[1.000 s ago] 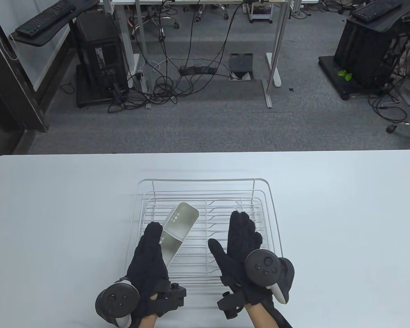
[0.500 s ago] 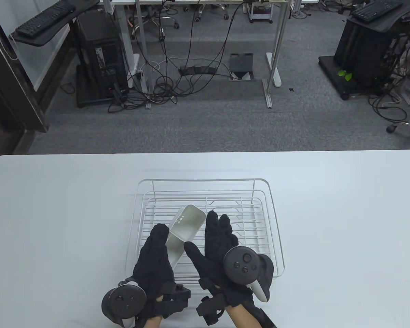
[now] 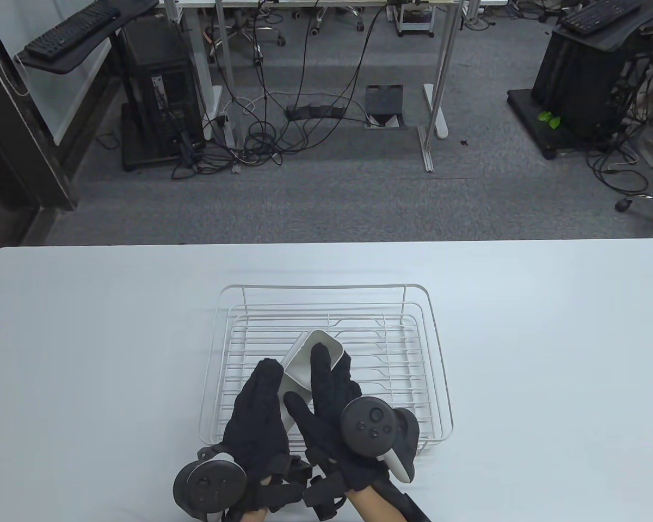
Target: Hang the cutlery bin on dish rack (Opening facing upward)
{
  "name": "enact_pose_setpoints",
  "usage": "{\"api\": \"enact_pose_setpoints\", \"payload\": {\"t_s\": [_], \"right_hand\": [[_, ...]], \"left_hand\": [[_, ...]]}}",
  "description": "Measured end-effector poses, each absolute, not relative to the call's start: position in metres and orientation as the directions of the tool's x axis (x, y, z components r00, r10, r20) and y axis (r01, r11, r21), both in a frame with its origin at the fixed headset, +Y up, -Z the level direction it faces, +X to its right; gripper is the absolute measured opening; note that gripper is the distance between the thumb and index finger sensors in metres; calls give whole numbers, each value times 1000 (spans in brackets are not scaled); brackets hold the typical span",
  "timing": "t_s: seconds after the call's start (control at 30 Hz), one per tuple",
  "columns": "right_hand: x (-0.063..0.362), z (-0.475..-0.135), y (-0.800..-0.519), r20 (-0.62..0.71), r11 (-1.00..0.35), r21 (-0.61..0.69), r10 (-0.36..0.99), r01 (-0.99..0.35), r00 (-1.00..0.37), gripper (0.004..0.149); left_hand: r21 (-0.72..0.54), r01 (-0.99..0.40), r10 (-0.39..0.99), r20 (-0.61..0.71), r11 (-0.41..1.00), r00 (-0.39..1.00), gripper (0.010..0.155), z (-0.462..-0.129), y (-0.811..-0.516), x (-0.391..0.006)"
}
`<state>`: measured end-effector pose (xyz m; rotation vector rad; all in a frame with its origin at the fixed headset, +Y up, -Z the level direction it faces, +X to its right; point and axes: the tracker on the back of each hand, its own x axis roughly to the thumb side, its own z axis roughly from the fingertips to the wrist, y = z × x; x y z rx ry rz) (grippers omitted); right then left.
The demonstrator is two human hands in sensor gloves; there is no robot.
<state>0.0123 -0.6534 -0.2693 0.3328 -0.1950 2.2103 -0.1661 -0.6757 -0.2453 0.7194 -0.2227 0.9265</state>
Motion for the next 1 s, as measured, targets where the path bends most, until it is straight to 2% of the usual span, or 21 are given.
{"api": "enact_pose_setpoints", "payload": {"t_s": [0.2, 0.4, 0.6, 0.8, 1.0], "right_hand": [[14, -269, -652, 298, -605, -53, 749, -794, -591, 69], [20, -270, -650, 277, -604, -96, 747, -791, -604, 61], [26, -271, -647, 266, -614, -152, 729, -774, -631, 52], [28, -273, -648, 249, -625, -152, 725, -766, -642, 41], [33, -274, -646, 233, -659, -155, 699, -736, -676, 39]], "left_hand": [[461, -793, 640, 479, 400, 601, 50, -245, -676, -163], [445, -774, 591, 502, 450, 632, 51, -243, -675, -155], [398, -796, 598, 526, 456, 605, 52, -244, -675, -151], [388, -790, 587, 529, 475, 612, 52, -245, -676, -150], [400, -770, 545, 547, 497, 635, 52, -243, -675, -147]]}}
